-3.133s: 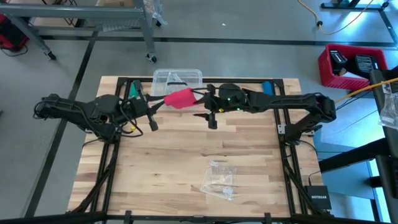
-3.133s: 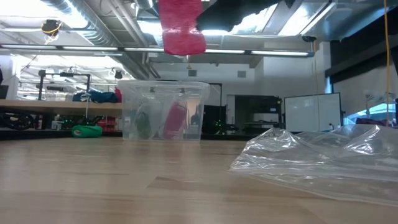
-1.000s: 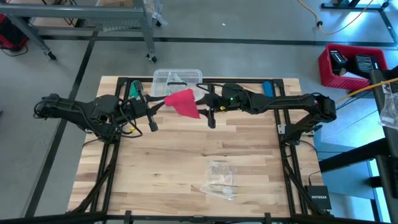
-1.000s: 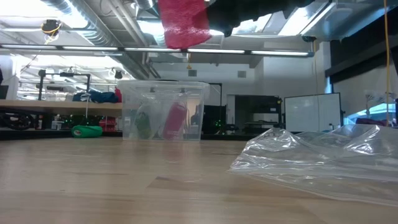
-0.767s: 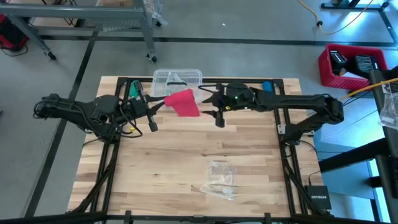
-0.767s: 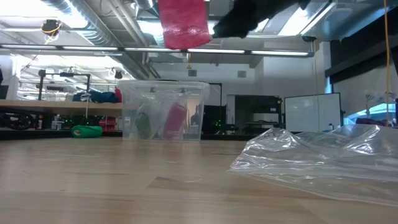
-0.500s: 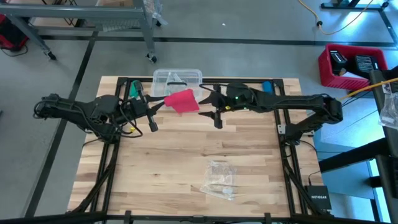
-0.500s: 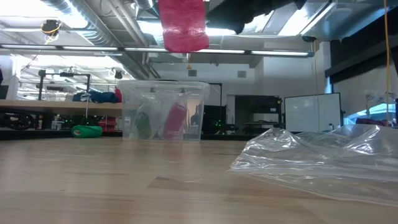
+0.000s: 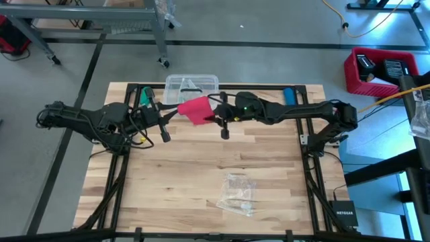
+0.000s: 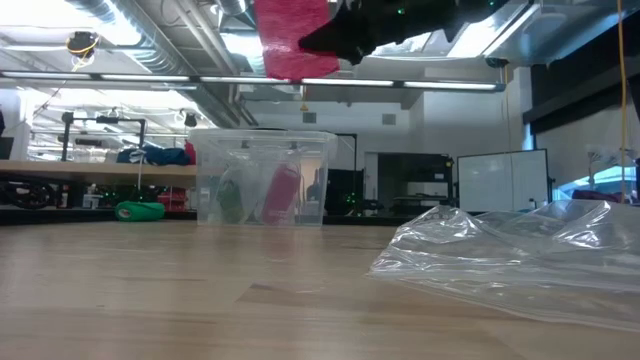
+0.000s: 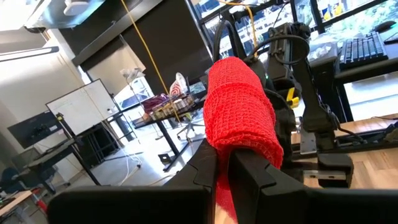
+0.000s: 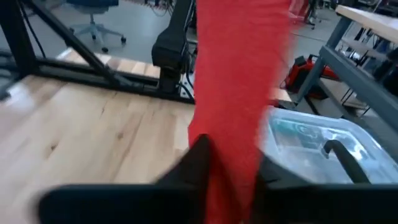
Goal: Roll bandage
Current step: Roll the red bandage
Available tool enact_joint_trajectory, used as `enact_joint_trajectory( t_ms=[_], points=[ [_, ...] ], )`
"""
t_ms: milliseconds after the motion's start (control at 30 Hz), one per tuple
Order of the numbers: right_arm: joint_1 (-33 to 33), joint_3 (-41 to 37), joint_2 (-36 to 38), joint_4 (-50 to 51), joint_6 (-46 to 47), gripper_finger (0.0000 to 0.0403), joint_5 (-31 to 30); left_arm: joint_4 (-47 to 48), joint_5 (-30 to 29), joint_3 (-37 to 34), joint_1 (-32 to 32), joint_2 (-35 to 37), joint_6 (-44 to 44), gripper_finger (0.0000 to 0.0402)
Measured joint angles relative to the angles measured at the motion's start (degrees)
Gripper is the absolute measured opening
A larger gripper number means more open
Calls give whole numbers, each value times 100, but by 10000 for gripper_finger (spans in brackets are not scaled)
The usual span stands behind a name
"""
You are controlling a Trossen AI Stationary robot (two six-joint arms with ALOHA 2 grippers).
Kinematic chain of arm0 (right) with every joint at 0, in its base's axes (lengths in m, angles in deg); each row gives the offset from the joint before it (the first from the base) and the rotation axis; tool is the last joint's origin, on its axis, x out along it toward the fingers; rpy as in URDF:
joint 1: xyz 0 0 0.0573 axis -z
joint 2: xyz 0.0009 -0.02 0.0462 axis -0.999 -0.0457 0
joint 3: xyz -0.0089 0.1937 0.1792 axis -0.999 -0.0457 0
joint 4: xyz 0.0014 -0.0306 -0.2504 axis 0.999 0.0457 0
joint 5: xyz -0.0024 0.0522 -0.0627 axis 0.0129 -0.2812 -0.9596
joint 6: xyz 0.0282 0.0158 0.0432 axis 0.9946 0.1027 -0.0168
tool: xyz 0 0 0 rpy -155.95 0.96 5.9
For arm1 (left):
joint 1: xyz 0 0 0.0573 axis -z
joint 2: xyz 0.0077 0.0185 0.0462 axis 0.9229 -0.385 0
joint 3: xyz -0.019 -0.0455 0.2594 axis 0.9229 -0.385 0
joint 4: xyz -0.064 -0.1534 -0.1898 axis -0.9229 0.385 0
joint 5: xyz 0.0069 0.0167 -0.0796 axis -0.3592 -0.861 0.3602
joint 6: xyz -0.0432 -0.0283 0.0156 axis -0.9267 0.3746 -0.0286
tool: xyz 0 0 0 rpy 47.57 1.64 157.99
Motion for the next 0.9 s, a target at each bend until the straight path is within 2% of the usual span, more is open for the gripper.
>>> enact_joint_trajectory(
  t_ms=[67, 233, 400, 533, 900],
  points=[
    [-11, 0, 16, 78, -239, 14, -5, 5, -1, 0, 0, 0, -30, 17],
    [-45, 0, 308, 479, -530, 5, -194, 7, -2, 0, 46, 38, -60, 17],
    [-193, 0, 566, 885, -527, 4, 98, -10, -32, 0, 68, 254, 15, 17],
    [-495, 0, 579, 884, -519, 4, 368, -34, -289, 2, -41, 300, 377, 17],
    [-1189, 0, 627, 817, -391, 2, -99, -77, -342, 2, -552, -24, 653, 17]
  ],
)
